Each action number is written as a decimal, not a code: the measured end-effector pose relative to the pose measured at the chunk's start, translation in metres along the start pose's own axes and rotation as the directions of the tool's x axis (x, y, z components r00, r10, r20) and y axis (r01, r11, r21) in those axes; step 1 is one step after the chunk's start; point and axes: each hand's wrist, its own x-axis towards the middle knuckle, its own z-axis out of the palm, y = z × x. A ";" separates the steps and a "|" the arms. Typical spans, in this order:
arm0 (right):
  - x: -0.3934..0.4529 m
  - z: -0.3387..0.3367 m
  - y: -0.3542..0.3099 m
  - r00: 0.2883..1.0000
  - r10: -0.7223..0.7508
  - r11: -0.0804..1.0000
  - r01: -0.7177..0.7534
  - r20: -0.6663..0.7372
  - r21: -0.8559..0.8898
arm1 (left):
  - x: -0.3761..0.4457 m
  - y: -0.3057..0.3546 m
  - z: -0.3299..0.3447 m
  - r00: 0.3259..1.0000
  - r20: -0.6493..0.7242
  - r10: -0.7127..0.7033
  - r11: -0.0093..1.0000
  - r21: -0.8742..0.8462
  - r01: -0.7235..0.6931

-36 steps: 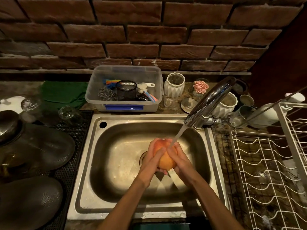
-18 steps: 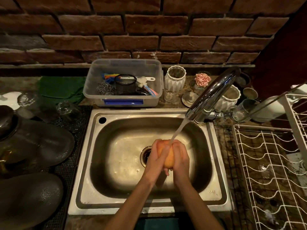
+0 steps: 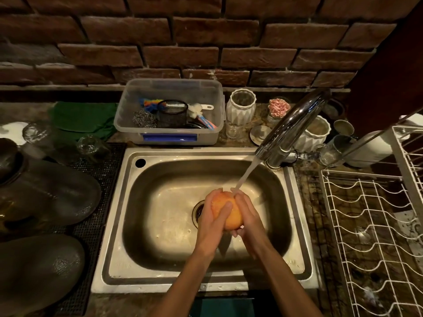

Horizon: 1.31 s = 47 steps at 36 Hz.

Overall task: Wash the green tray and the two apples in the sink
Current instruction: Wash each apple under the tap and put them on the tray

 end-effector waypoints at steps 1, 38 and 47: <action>-0.002 -0.001 0.002 1.000 -0.005 1.000 0.005 0.027 0.009 | -0.001 0.000 0.001 1.000 -0.017 -0.019 1.000 -0.021 0.019; 0.001 0.030 0.010 0.930 0.201 0.903 -0.054 -0.308 0.426 | -0.001 -0.015 -0.002 0.993 -0.069 0.092 0.970 0.233 -0.073; 0.000 -0.009 0.019 0.991 -0.120 0.993 0.120 0.067 0.012 | 0.008 -0.003 0.006 0.976 -0.095 -0.195 0.967 -0.182 0.176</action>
